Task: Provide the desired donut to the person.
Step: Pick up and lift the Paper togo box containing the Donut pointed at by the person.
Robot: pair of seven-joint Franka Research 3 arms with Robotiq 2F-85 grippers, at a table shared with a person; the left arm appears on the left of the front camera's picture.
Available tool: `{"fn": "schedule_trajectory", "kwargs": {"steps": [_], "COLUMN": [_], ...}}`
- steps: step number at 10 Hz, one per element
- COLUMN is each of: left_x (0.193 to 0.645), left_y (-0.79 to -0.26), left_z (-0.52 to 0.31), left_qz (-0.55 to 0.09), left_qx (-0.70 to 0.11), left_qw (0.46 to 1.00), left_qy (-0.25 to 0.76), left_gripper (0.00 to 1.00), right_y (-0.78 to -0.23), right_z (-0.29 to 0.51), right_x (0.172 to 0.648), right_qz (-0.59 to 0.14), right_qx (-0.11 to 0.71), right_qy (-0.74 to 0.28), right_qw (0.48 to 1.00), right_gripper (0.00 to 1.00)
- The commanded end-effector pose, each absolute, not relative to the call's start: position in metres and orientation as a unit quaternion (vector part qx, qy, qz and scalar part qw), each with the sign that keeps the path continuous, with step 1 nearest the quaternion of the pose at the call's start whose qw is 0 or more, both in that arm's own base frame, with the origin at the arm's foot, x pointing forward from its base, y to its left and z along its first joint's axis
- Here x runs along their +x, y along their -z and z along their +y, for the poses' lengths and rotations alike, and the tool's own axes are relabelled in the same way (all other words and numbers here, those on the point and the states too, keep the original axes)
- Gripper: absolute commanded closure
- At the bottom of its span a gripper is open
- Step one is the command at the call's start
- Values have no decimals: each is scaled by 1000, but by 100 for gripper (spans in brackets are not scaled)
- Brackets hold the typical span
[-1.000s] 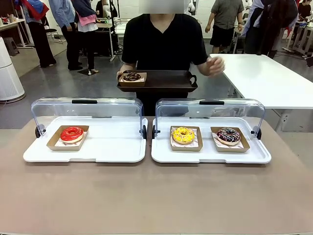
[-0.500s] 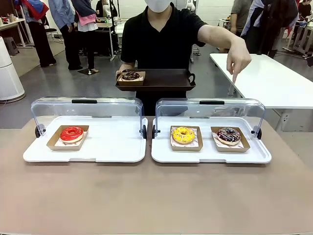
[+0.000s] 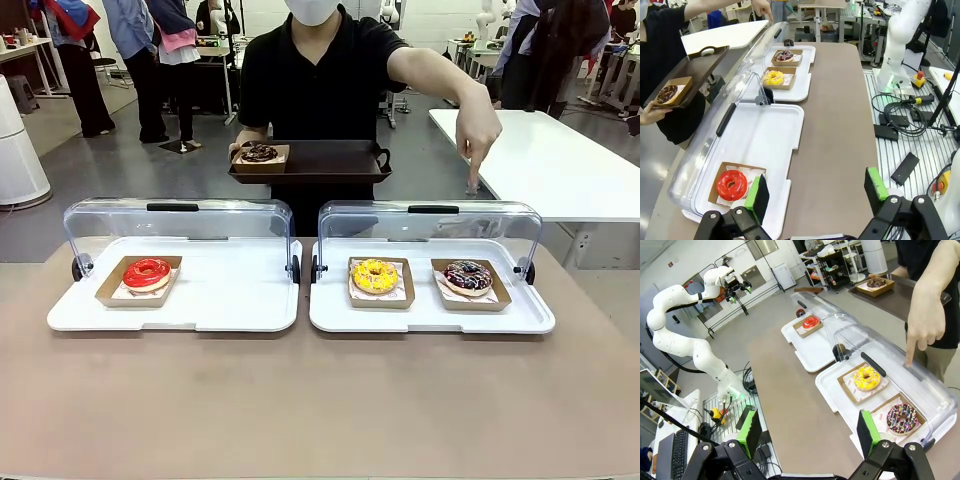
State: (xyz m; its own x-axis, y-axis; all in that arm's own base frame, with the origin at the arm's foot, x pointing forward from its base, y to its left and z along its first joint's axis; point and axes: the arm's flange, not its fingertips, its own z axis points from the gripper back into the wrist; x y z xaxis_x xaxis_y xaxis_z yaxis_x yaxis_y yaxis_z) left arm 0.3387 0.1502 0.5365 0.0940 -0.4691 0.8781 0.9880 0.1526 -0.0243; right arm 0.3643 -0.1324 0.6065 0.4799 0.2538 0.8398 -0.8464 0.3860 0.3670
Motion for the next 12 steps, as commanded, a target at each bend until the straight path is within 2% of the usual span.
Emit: {"fn": "schedule_trajectory", "kwargs": {"steps": [1, 5, 6, 9, 11, 12], "left_x": [339, 339, 339, 339, 339, 339], "left_y": [-538, -538, -538, -538, -538, -538], "left_z": [150, 150, 150, 150, 150, 150], "left_qz": [-380, -380, -380, -380, -380, -380], "left_qx": [-344, -344, -344, -344, -344, -344], "left_qw": [659, 659, 659, 659, 659, 659], "left_qy": [551, 551, 551, 551, 551, 551], "left_gripper": [0, 0, 0, 0, 0, 0], "right_y": [-607, -606, -609, -632, -624, -607], "right_z": [-132, -132, -114, -42, -3, 13], "right_x": [365, 364, 371, 415, 443, 452], "right_qz": [-360, -356, -341, -183, -117, -97], "right_qx": [422, 416, 363, 226, 110, 78], "right_qy": [-368, -365, -385, -507, -537, -544], "right_qw": [746, 753, 777, 812, 828, 830], "right_gripper": [0, 0, 0, 0, 0, 0]}}
